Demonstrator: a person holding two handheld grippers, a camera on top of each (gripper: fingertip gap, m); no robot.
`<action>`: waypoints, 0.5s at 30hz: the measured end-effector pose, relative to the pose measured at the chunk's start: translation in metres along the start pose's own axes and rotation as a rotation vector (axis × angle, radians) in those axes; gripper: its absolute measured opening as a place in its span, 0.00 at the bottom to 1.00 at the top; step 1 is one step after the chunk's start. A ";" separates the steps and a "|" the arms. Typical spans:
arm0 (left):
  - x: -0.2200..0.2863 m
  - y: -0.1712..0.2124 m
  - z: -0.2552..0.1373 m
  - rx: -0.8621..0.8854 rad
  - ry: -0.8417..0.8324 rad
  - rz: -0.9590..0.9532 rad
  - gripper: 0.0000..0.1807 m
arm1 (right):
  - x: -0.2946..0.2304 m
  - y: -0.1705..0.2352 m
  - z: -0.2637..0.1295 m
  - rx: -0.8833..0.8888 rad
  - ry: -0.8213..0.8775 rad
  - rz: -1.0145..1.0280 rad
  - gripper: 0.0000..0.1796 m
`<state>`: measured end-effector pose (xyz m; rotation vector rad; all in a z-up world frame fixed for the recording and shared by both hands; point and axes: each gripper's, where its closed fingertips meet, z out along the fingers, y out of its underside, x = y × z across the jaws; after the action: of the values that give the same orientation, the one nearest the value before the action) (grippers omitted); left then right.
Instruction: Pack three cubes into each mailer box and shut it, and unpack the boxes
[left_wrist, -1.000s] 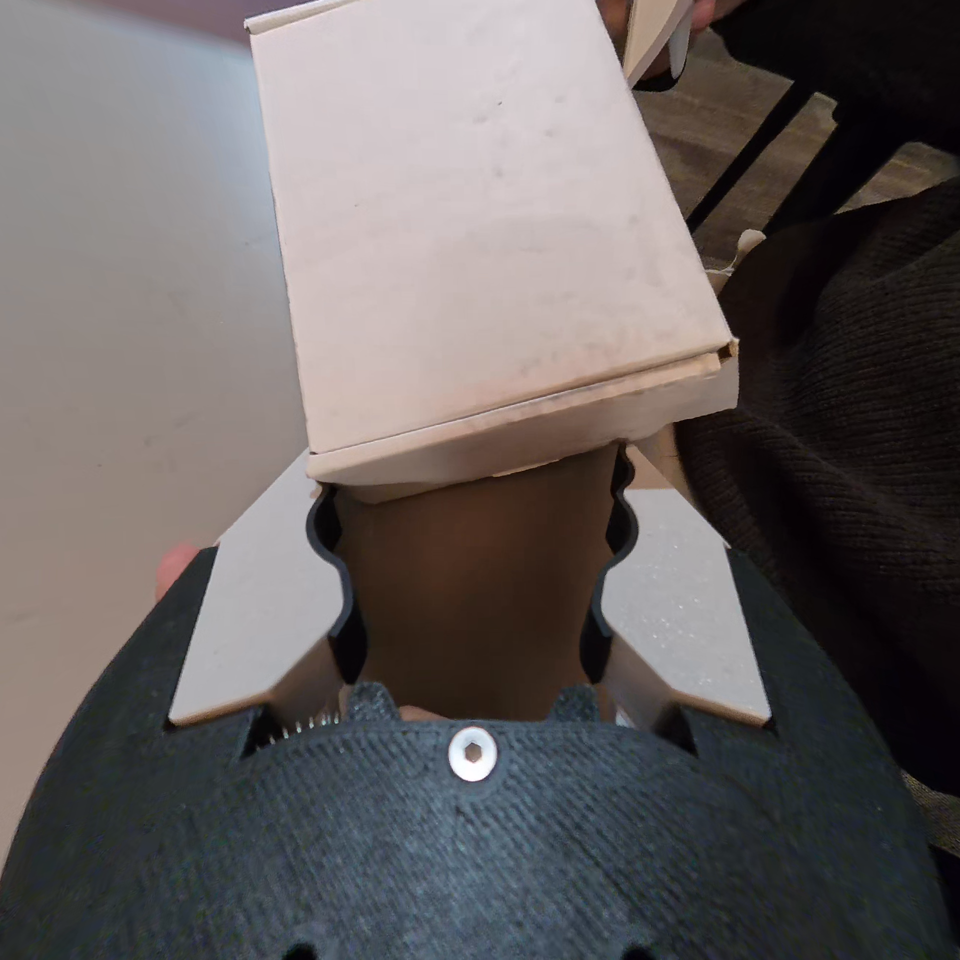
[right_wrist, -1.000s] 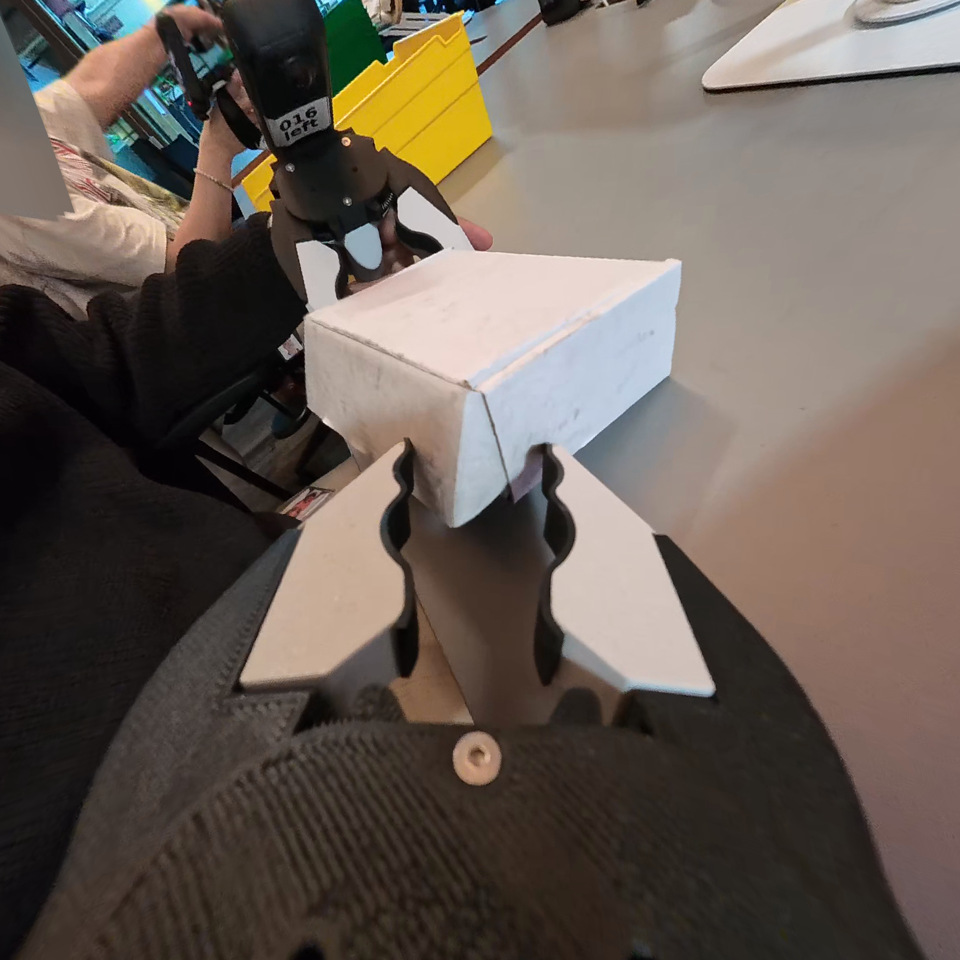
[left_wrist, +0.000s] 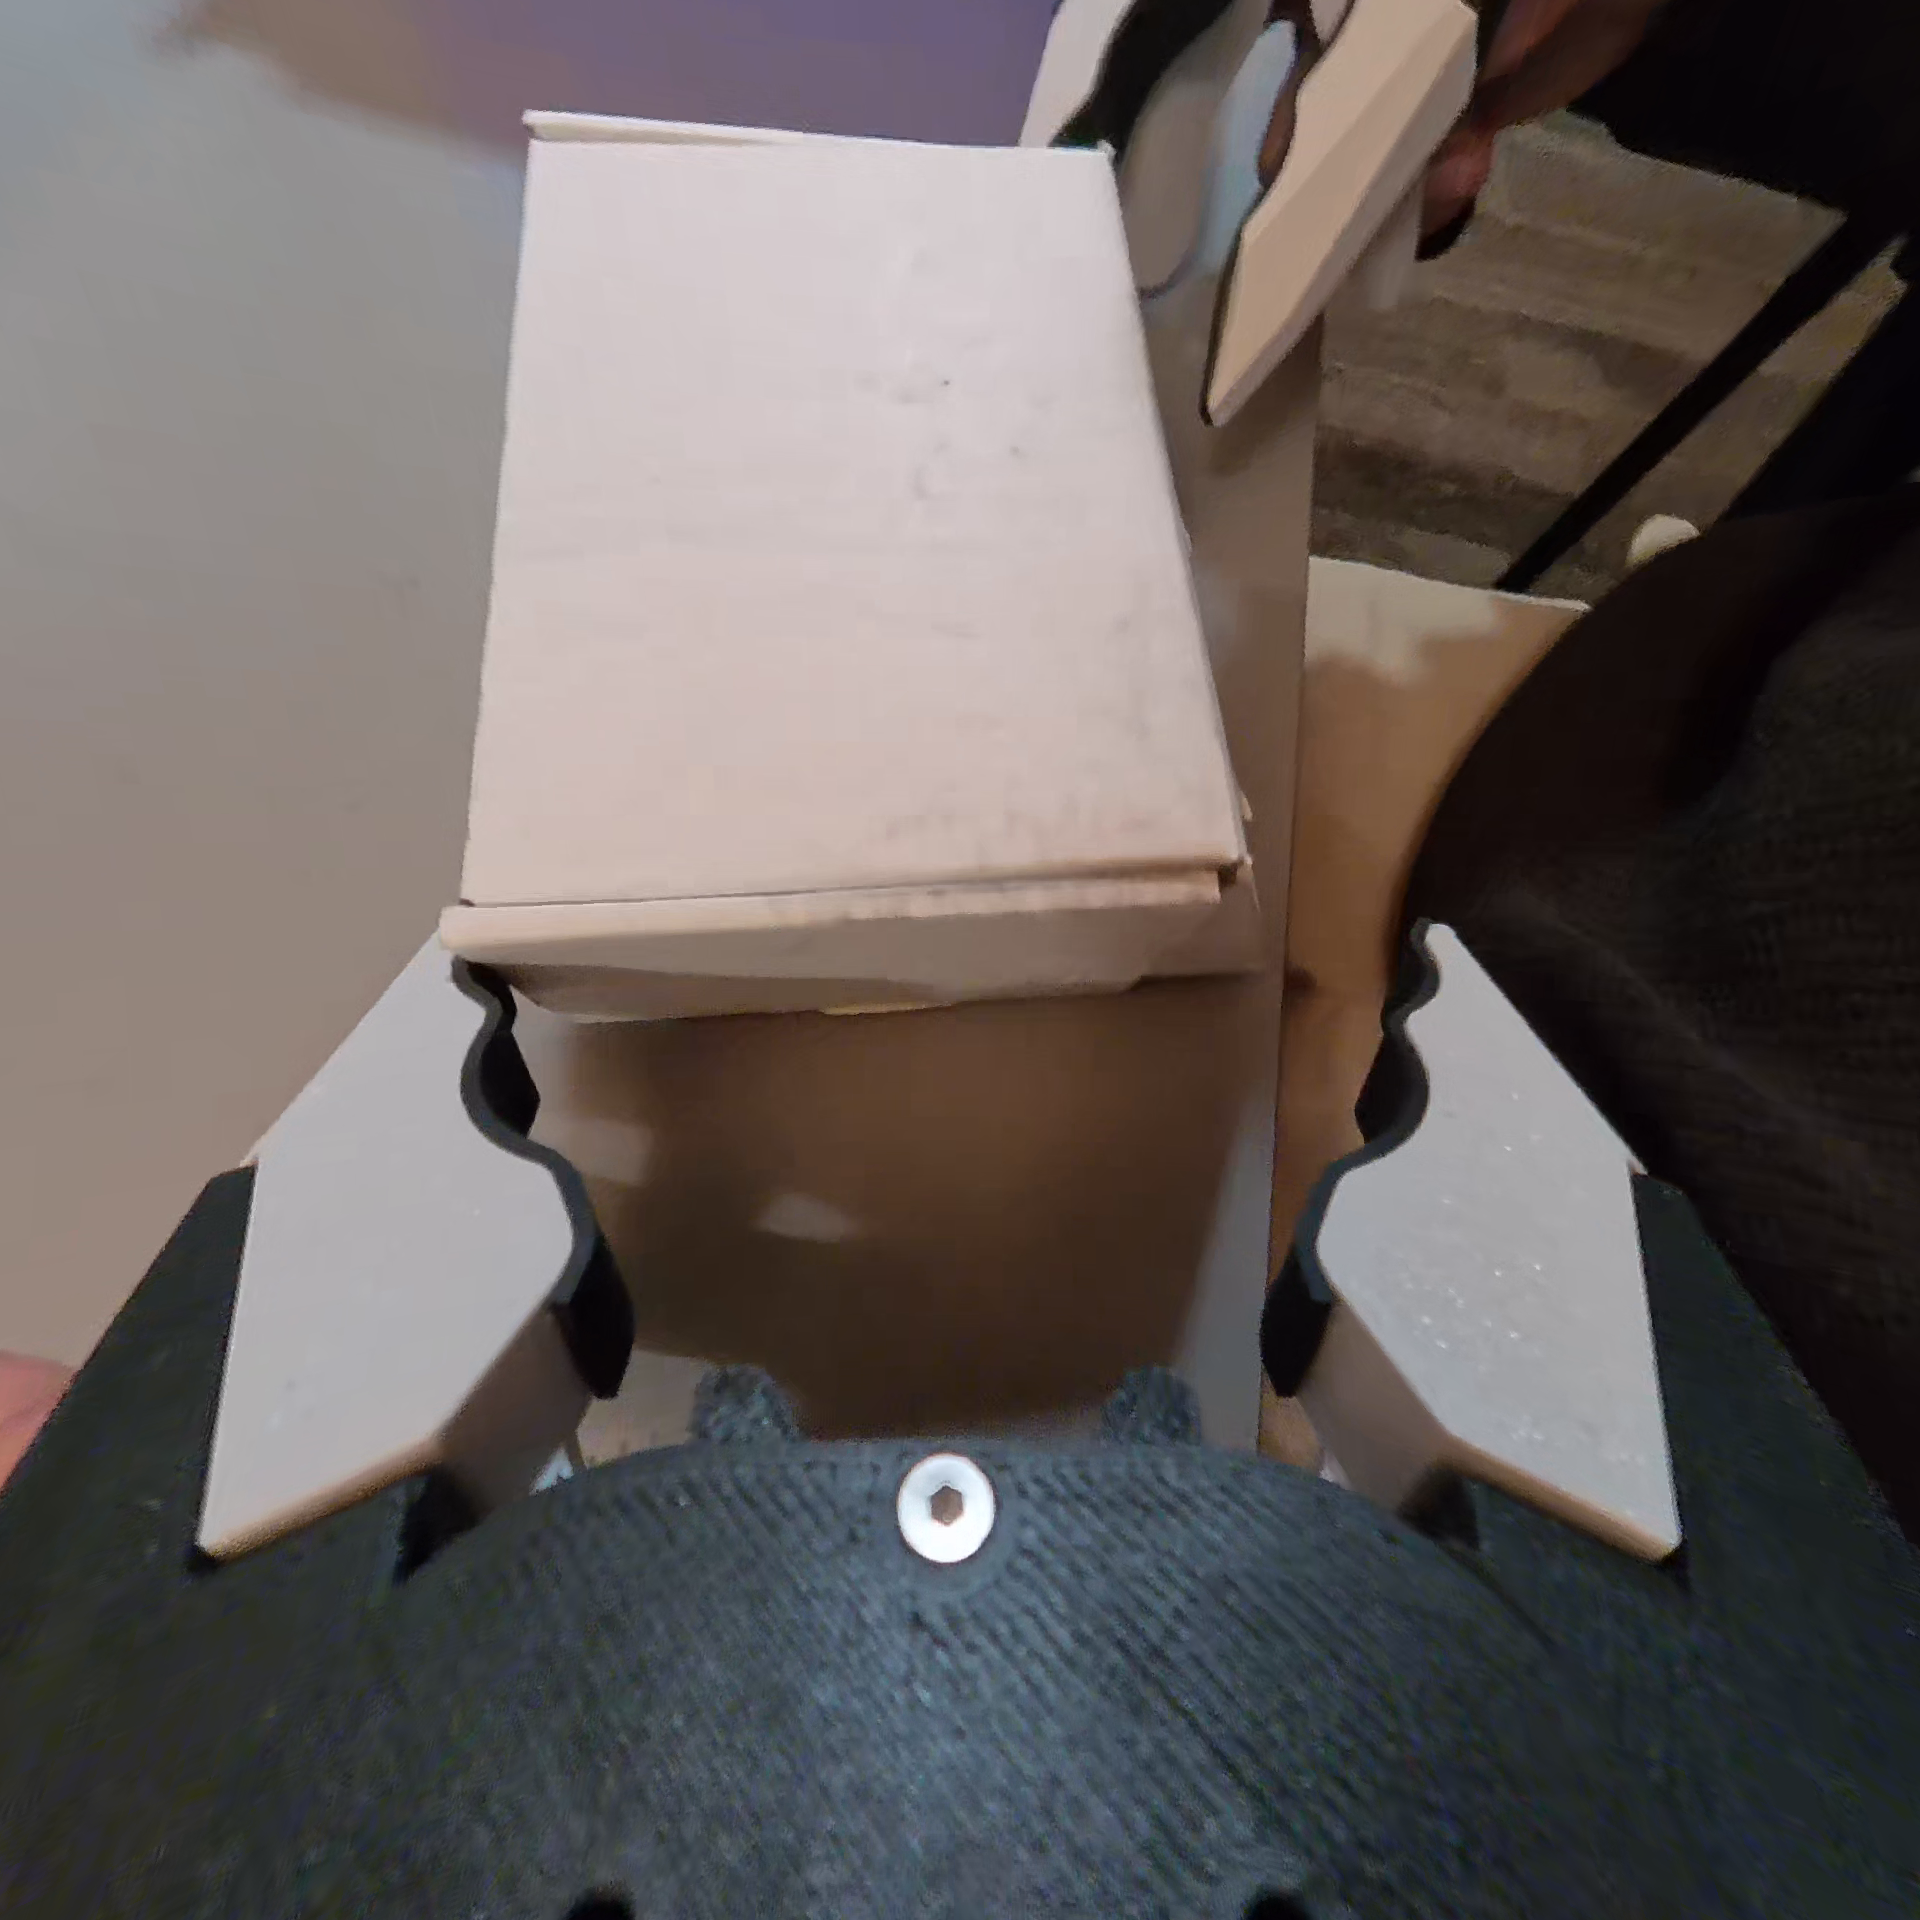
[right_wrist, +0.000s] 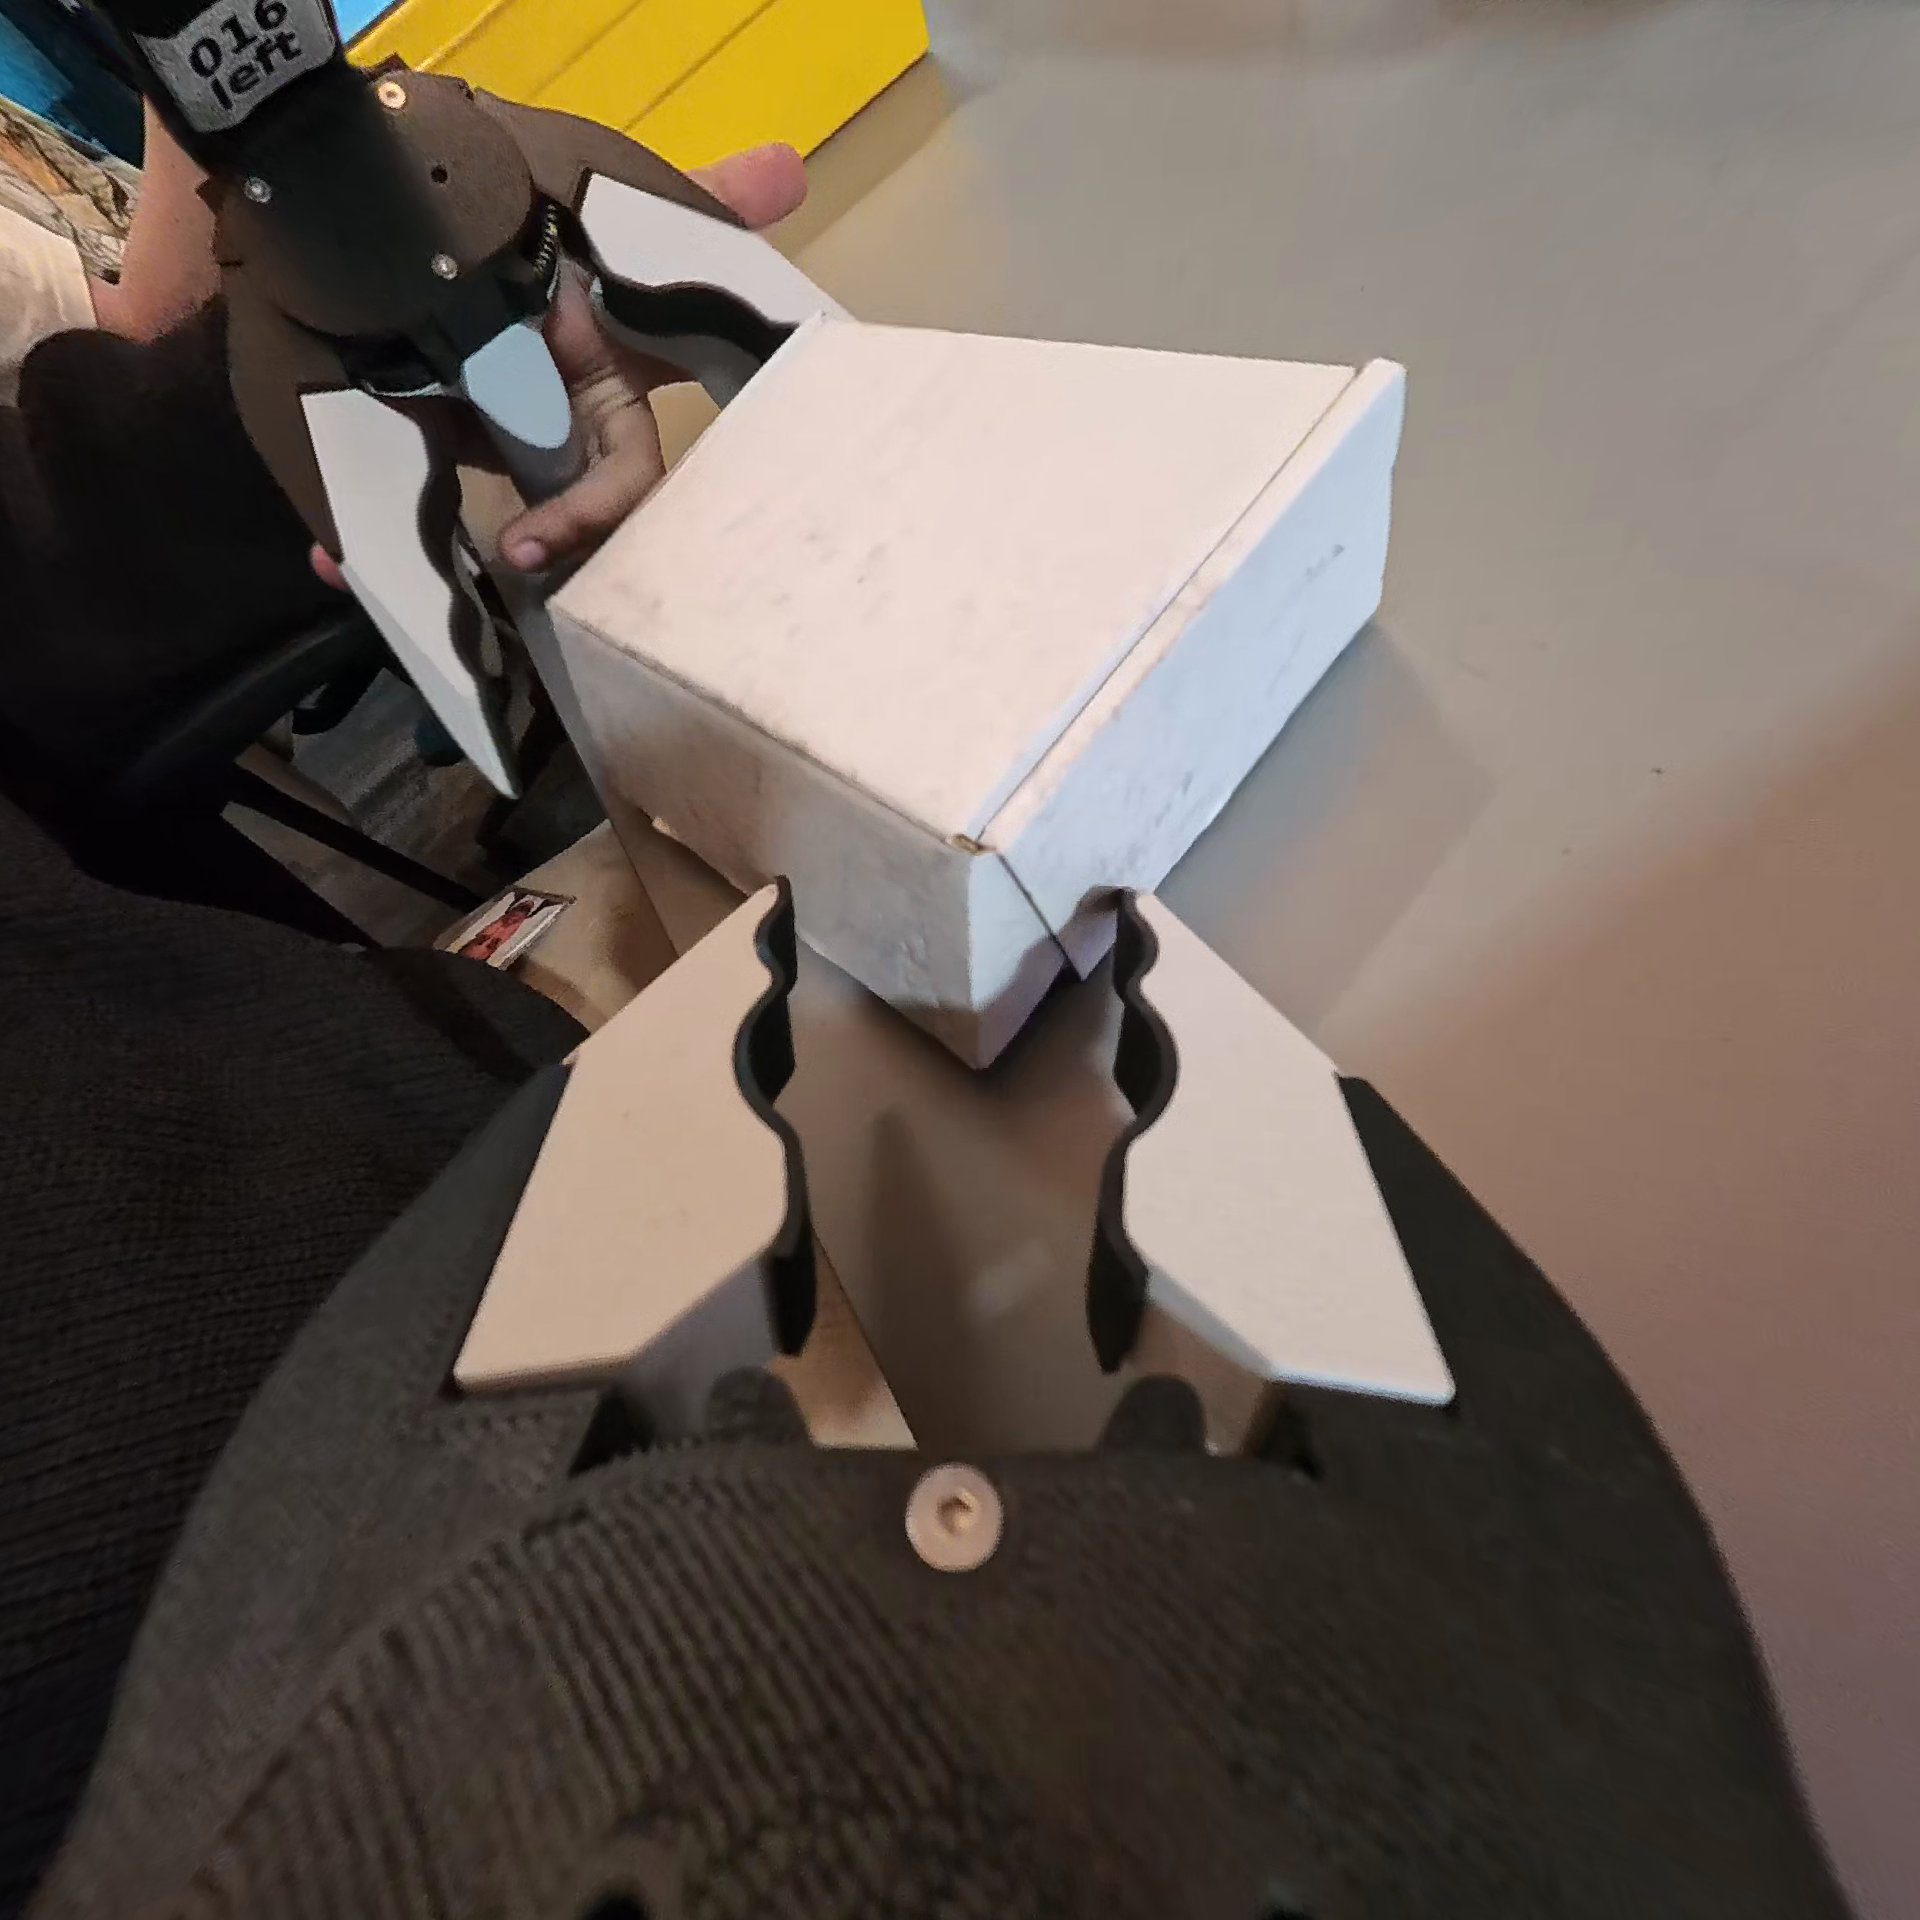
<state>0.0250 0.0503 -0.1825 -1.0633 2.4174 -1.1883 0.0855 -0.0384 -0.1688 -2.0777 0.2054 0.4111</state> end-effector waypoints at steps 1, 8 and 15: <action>-0.003 -0.001 0.002 -0.001 -0.020 -0.005 0.88 | 0.000 0.000 0.000 0.001 -0.001 0.003 0.34; -0.017 -0.003 0.006 -0.015 -0.120 0.033 0.87 | -0.002 0.001 0.003 -0.007 -0.002 -0.005 0.33; -0.023 0.002 0.010 -0.066 -0.180 0.076 0.82 | 0.000 0.001 0.002 -0.009 0.008 -0.009 0.32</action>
<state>0.0449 0.0615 -0.1929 -1.0386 2.3496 -0.9512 0.0847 -0.0379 -0.1706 -2.0885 0.1993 0.3993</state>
